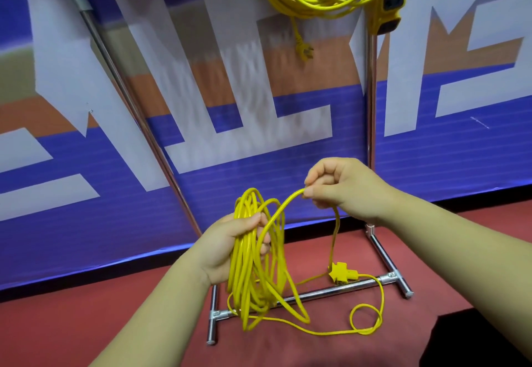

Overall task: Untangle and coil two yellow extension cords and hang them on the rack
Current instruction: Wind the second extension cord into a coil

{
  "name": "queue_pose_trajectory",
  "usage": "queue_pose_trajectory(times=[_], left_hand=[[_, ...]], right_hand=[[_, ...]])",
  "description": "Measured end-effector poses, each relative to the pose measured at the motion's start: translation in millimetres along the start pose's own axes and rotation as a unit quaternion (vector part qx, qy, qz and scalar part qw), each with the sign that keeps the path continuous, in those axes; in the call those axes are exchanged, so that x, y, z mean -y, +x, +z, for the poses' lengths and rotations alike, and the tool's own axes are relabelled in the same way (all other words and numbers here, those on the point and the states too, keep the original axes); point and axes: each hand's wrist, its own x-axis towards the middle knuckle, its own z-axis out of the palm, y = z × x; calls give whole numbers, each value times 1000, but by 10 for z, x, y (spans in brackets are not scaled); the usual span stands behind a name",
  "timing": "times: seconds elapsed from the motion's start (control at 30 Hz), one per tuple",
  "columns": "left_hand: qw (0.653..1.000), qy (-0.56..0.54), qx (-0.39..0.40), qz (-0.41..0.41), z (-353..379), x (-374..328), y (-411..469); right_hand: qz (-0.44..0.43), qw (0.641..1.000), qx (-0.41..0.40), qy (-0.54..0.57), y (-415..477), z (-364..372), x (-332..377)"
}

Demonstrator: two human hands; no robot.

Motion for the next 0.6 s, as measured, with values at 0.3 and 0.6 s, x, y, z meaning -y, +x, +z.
queue_pose_trajectory(times=[0.3,0.6], left_hand=[[987,-3,157,-31,55,57,-18],[999,-27,24,33,69,-34,-47]], right_hand=[[-38,989,-128,-58,113,-11,-43],[10,998,-50,-30,54,-16,-159]])
